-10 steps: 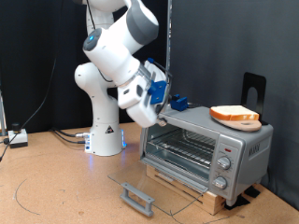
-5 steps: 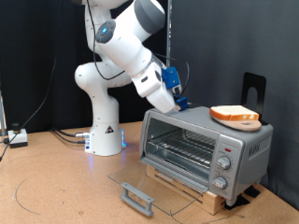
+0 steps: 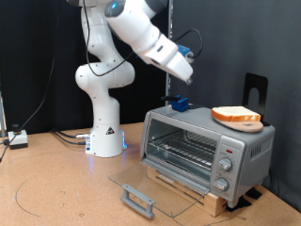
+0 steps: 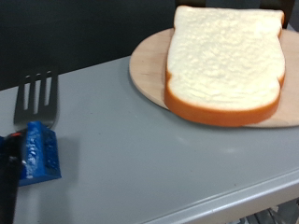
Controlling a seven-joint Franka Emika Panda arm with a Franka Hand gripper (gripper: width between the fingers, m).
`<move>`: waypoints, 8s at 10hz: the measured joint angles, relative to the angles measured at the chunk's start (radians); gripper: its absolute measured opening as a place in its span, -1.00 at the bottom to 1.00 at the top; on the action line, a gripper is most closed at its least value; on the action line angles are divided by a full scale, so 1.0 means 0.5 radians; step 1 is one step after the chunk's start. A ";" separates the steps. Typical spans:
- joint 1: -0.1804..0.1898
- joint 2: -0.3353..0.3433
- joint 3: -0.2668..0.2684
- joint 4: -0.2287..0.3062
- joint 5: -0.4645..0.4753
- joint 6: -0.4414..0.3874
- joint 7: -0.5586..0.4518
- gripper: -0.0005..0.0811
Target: Make a piece of toast with the oven
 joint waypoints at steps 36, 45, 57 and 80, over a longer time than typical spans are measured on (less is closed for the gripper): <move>0.079 -0.435 0.747 -0.785 -0.427 0.534 0.097 0.98; 0.142 -0.368 0.823 -0.785 -0.352 0.601 0.078 0.98; 0.137 -0.300 0.842 -0.782 -0.345 0.684 0.089 0.01; -0.463 -0.470 0.440 -0.741 -0.451 0.864 0.209 -0.03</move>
